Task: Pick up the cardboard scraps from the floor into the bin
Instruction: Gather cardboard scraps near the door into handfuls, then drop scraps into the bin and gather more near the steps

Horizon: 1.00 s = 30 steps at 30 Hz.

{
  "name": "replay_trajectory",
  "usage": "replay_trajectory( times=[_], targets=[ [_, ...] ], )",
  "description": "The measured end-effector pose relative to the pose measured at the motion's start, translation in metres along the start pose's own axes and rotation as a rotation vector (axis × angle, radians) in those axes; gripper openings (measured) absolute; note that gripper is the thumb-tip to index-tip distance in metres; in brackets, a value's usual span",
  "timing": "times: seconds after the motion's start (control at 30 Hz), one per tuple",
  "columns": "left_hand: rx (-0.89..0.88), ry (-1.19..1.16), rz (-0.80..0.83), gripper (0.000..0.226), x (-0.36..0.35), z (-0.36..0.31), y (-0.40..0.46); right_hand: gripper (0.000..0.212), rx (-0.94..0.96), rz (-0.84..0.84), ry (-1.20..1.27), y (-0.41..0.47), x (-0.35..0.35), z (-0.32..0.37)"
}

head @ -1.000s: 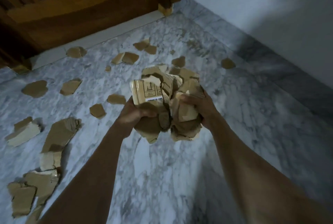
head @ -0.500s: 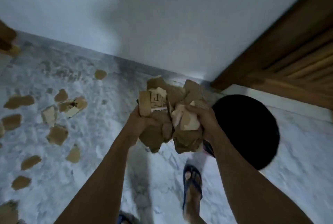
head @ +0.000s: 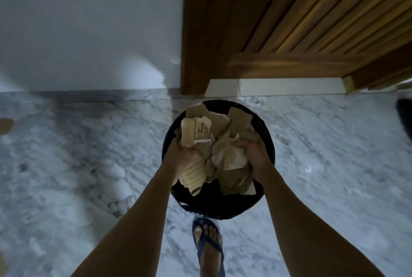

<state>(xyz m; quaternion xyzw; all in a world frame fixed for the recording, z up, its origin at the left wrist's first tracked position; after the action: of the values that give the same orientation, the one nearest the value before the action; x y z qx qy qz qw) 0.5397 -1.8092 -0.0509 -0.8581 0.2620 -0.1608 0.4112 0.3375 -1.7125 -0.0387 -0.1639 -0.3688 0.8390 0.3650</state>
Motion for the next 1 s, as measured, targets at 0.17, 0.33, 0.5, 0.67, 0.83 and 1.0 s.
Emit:
replay_trajectory(
  times=[0.17,0.33,0.5,0.67,0.83,1.0],
  targets=[
    [0.157,0.157,-0.053,0.046,-0.019,0.05,0.055,0.053,-0.092,-0.053,-0.073,0.063,0.0,-0.055],
    [0.275,0.379,0.037,0.058,-0.037,0.082,0.106,0.056,-0.239,-0.056,-0.066,0.102,-0.001,-0.104],
    [0.22,0.421,0.036,0.083,-0.061,0.07,0.102,0.054,-0.216,-0.019,-0.014,0.095,0.006,-0.102],
    [0.121,0.428,0.034,0.045,-0.051,0.019,0.043,0.054,-0.147,0.082,-0.172,0.04,-0.001,-0.045],
    [-0.139,0.315,-0.224,0.037,0.008,-0.034,-0.029,0.046,-0.037,-0.036,-0.323,-0.015,-0.04,-0.001],
    [-0.106,0.118,-0.53,0.036,0.123,-0.025,-0.079,0.059,0.046,0.153,-0.486,-0.073,-0.158,0.017]
  ],
)
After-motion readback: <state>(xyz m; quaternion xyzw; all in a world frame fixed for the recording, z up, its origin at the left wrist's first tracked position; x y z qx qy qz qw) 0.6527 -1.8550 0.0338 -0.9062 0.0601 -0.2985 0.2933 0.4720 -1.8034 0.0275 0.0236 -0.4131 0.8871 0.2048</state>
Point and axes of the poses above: each hand's wrist, its own y-axis towards the middle knuckle, its own x-axis out of the back of the hand, z = x × y, the point moved 7 cm from there along y, towards the middle knuckle, and after that the axes turned 9 degrees about y, right-handed, at the moved point
